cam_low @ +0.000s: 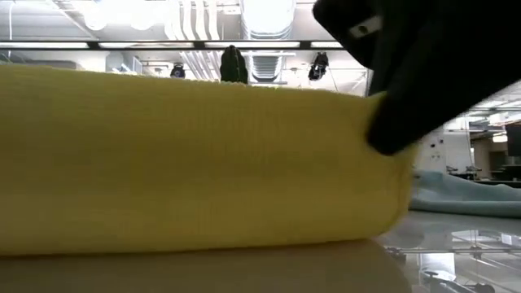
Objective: Fold microfiber towels
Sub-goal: Fold the yellow towel
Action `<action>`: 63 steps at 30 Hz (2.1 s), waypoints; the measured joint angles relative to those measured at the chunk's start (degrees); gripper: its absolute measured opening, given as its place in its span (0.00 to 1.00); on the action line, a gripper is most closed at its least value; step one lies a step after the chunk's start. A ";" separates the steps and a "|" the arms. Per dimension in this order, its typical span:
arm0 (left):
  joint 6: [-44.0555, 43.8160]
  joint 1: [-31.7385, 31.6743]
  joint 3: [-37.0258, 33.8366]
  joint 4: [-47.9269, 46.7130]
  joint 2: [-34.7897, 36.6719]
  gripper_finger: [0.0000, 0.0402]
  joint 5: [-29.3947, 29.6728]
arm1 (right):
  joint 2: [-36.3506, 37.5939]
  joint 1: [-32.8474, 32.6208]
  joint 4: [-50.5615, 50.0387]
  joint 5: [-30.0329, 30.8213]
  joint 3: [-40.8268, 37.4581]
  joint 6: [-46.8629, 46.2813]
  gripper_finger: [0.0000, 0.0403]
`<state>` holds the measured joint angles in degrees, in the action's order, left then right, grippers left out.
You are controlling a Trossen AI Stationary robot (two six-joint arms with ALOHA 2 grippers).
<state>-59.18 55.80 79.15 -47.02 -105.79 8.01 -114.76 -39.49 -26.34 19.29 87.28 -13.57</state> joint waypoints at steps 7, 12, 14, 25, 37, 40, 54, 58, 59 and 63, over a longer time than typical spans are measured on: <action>0.03 -1.69 -0.02 -9.38 3.53 0.00 0.54 | 0.72 3.92 -6.04 0.58 1.52 3.37 0.02; 1.61 -3.36 -0.62 -12.51 4.74 0.00 1.06 | 1.84 7.09 -8.84 0.69 1.50 5.42 0.02; 3.27 -4.11 -1.52 -12.53 4.82 0.00 1.03 | 2.16 8.12 -9.18 0.65 1.50 6.45 0.02; 5.61 -9.58 -10.57 -12.21 7.93 0.00 1.28 | 2.16 13.04 -10.93 0.63 1.47 10.77 0.02; 4.22 -12.04 -15.76 -11.79 8.58 0.00 3.81 | 2.16 16.33 -10.91 -0.70 1.21 11.13 0.06; 4.05 -12.05 -15.85 -11.46 8.58 0.01 4.02 | 2.16 16.99 -10.97 -1.74 1.19 10.61 0.12; 2.58 -12.20 -15.71 -16.16 8.58 0.29 4.40 | 2.91 18.14 -16.51 -1.29 1.17 10.60 0.23; 2.58 -12.20 -15.34 -17.35 9.79 0.30 3.92 | 4.73 18.17 -18.34 -0.46 0.97 9.36 0.24; 2.52 -12.19 -15.30 -16.80 10.39 0.30 3.89 | 5.38 18.13 -18.36 0.24 0.65 8.74 0.23; 1.26 -12.14 -15.08 -11.67 12.17 0.29 5.65 | 7.47 17.41 -15.87 2.03 -0.90 6.72 0.21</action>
<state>-57.92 43.66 64.07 -58.69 -93.62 13.66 -107.29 -22.07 -42.21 21.32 86.37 -6.85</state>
